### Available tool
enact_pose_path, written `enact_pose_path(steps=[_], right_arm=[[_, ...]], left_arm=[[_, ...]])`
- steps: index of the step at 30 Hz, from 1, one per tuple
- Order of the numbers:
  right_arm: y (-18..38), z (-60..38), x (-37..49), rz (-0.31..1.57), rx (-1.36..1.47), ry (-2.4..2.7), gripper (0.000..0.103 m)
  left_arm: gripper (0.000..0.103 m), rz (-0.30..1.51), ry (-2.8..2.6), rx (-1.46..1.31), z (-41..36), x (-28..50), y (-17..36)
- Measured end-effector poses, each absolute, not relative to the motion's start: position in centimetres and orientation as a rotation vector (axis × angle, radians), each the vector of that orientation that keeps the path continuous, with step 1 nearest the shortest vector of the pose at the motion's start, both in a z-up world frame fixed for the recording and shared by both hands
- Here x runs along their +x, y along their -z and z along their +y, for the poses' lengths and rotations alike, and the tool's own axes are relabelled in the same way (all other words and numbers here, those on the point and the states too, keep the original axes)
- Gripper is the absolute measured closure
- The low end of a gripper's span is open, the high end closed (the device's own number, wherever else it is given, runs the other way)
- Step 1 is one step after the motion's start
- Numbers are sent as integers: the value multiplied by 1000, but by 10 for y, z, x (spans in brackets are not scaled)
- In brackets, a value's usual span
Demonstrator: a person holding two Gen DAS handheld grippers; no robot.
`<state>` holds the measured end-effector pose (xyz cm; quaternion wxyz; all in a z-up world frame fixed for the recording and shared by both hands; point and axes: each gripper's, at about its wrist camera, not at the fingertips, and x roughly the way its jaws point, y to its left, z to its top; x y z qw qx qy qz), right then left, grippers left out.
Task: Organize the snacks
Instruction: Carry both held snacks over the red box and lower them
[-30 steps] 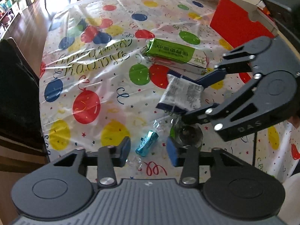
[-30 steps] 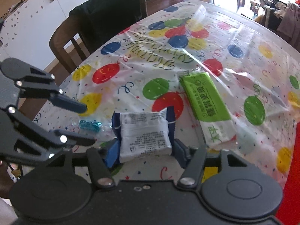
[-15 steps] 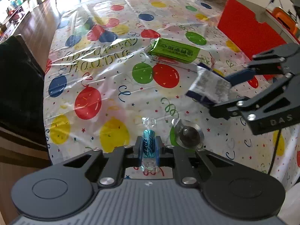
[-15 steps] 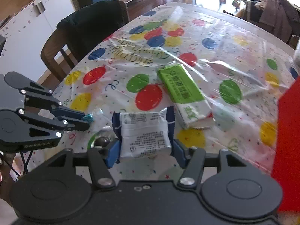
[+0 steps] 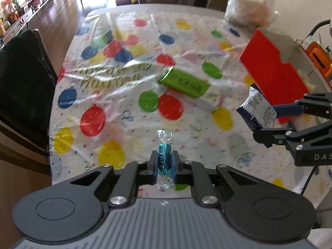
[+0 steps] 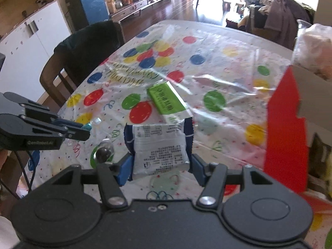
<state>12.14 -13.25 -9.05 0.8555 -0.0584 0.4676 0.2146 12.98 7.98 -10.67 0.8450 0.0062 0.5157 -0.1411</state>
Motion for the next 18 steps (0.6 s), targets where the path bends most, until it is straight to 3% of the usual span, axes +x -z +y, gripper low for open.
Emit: enact_pose_path(steps=[18], right_arm=[[37,-243,111,893,-76,-349,44]], left_arm=[[91,987,391,14,-35,134,35]])
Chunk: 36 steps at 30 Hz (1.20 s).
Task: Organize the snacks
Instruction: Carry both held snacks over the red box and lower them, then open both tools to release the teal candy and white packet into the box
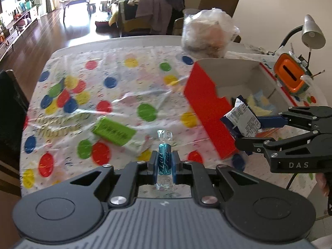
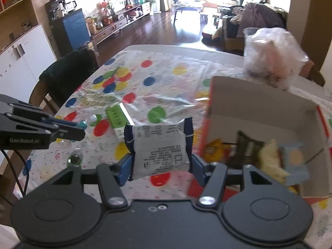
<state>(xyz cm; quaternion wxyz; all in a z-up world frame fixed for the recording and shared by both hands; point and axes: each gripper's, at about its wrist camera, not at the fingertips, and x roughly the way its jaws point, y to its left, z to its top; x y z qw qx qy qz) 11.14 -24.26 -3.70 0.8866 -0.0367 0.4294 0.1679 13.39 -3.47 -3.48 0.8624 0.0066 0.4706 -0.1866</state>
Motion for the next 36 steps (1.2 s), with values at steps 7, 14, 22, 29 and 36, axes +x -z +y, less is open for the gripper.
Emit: enact_pose_path(steps=[7,14,22,29,36], right_arm=[[29,-291,114,877,-69,-305,44],[31,-335,121,876,-62,-268,44],[38,-388,134,892,-36,-220,44],[50,-424,161,927,-25,-166,44],[61,-445,192,968,-3,-141,44]], left_arm=[[91,963,421,16,-83,141,23],[91,958,446,29,-133,151,19],[91,970,455,54,-187,170,23],[91,1009,414,70,-222,197,37],[91,1039,362,106,-244,224,49]])
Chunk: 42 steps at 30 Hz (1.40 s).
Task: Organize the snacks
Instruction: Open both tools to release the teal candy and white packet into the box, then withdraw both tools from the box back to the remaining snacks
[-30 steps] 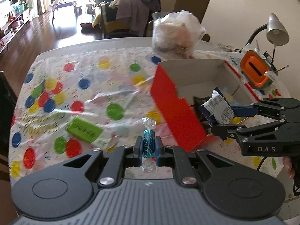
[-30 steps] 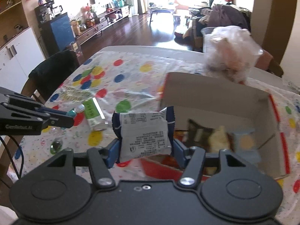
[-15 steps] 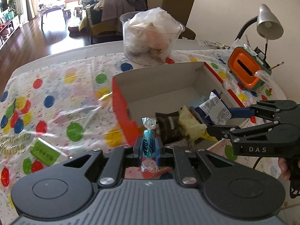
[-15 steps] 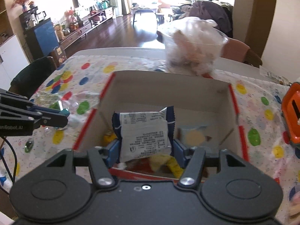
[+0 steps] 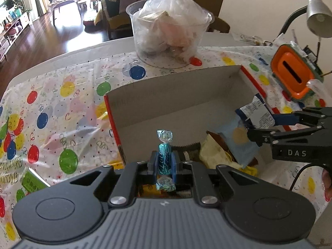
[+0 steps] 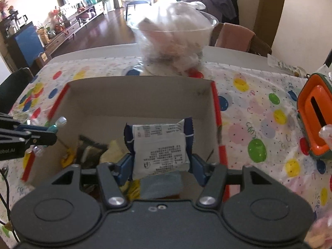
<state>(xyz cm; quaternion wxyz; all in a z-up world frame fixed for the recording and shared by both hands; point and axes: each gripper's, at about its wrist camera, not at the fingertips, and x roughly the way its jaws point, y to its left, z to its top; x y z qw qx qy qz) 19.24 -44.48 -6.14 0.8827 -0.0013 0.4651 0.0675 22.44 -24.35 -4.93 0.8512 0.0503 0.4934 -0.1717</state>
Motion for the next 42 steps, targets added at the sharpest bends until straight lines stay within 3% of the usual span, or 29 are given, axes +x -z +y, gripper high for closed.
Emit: enact_pose_path(steps=[14,32,39,42], right_arm=[[77,-447,226,1024,-33,-145,43],[70,-437,204,1011,-10,-177,39],[51,-423,182,961,9,-202,32],[43,-417,174,946,30,-205,30]], left_arm=[[91,1103,334,161,-266,257,71],[90,1089,376,134,-256,243,67],[90,1044,405,98,-241,225,53],[85,1018,410,93,-233,217,45]])
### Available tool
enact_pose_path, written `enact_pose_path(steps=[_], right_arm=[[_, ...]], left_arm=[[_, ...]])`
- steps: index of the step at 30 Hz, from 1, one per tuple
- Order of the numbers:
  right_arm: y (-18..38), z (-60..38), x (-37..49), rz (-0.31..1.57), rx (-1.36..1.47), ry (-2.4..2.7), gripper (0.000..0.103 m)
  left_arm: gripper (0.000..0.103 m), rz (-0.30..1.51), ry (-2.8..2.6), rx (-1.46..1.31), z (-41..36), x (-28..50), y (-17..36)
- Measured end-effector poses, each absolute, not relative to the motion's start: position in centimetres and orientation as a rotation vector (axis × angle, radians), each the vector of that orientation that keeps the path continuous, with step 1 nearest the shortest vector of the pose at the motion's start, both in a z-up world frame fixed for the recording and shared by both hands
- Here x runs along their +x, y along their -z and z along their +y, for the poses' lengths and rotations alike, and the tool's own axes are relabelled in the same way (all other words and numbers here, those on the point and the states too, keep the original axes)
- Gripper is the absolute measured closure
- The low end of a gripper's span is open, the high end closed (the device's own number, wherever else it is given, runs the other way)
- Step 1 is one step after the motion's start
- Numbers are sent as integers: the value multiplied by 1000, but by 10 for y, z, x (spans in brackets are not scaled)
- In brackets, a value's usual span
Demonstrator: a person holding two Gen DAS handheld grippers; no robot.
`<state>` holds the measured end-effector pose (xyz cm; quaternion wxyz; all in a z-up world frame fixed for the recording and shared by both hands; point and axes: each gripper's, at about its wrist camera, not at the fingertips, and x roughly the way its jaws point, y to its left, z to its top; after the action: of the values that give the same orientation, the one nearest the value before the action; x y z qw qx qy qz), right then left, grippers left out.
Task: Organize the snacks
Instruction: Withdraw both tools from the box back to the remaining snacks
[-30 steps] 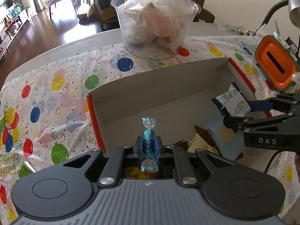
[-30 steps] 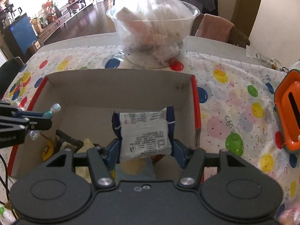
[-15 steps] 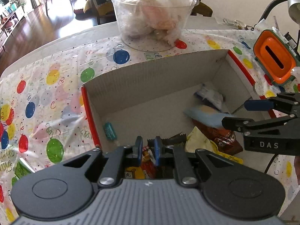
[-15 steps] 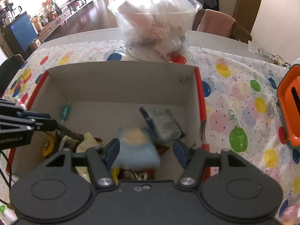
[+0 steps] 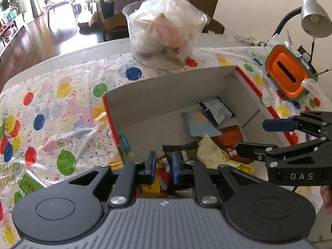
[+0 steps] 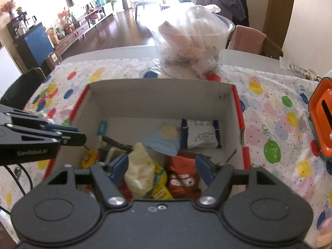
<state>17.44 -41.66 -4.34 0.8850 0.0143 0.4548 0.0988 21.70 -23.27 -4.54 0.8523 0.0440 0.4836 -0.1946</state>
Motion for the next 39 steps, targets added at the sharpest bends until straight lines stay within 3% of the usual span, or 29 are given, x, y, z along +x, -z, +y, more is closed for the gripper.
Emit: enact_pose_path(steps=[8,11,13,15,23,39], right_arm=[[28,-387,152,893,28,-227,23],[24,-372,146,877,27,-245,21],[23,-361,143,869,27,-259,19],[23,-350,139,868,29,-266,18],[21,-307,124,855,48,-308,7],[32,-223,112,864,37,-395,0]], left_arm=[[77,958,427,71,-200,192,30],[65,929,422,69,-184,180,24],[43,903,415,65,-173,174,21],[35,873,402,63,-162,166,17],[33,843,390,57,-116,147,12],[23,791,285,58,-28,114,19]])
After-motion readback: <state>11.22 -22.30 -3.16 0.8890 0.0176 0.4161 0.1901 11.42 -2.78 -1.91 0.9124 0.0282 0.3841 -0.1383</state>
